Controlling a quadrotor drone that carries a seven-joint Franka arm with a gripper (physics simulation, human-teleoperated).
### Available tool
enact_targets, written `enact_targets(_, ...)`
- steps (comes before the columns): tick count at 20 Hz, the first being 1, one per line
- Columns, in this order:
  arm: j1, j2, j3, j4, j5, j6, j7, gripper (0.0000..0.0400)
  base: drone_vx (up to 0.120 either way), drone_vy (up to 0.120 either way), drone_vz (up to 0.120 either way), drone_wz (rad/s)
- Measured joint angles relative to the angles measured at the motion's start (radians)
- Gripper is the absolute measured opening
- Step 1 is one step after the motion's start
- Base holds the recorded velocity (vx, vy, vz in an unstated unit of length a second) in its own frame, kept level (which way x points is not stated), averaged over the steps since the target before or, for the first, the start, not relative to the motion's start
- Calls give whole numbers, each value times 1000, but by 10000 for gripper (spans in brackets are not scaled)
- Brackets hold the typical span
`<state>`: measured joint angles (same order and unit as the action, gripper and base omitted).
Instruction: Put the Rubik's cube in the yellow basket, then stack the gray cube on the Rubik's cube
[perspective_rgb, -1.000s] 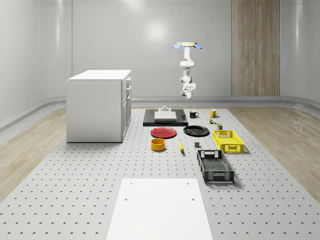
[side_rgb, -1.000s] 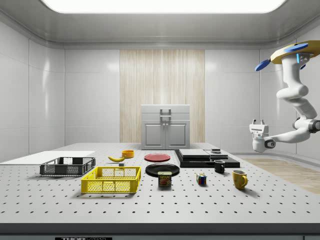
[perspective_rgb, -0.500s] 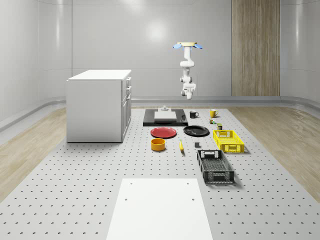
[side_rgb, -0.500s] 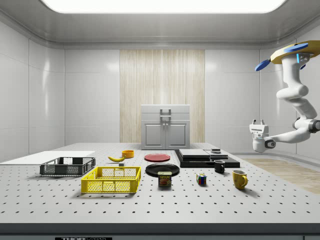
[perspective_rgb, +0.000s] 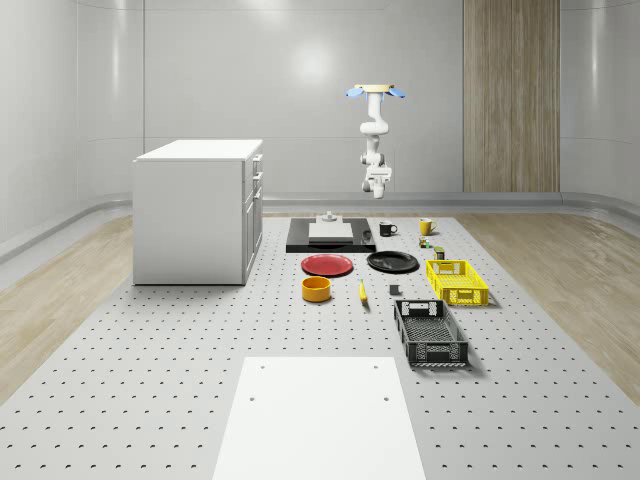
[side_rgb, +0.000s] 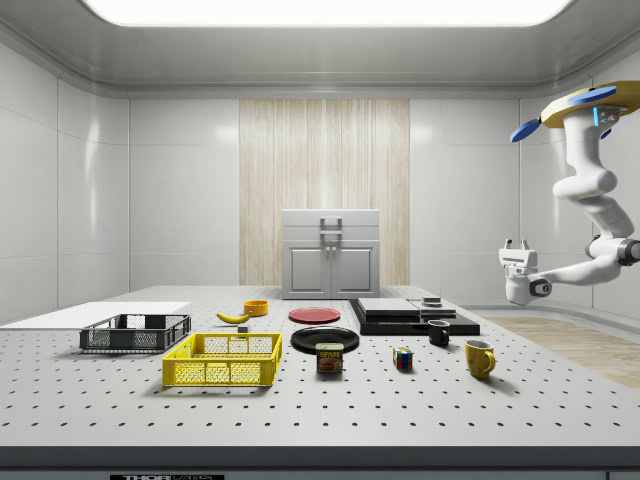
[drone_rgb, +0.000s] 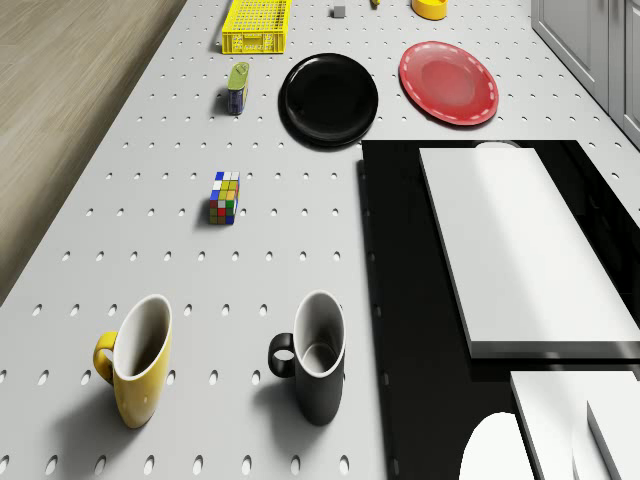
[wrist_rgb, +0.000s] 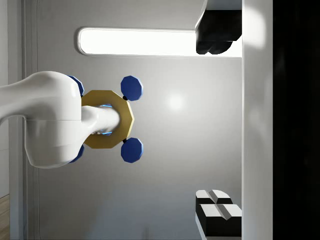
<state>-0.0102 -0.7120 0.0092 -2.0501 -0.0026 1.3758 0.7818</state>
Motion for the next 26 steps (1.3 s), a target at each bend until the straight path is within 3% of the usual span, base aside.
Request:
enact_targets(17,-22,-10,72,-13,-101,14,13,400,0,0,0,0)
enact_targets(22,-53,-17,171,-35,-241,21,32,400,0,0,0,0)
enact_targets(26,-104,-32,325,-96,-463,31,67,400,0,0,0,0)
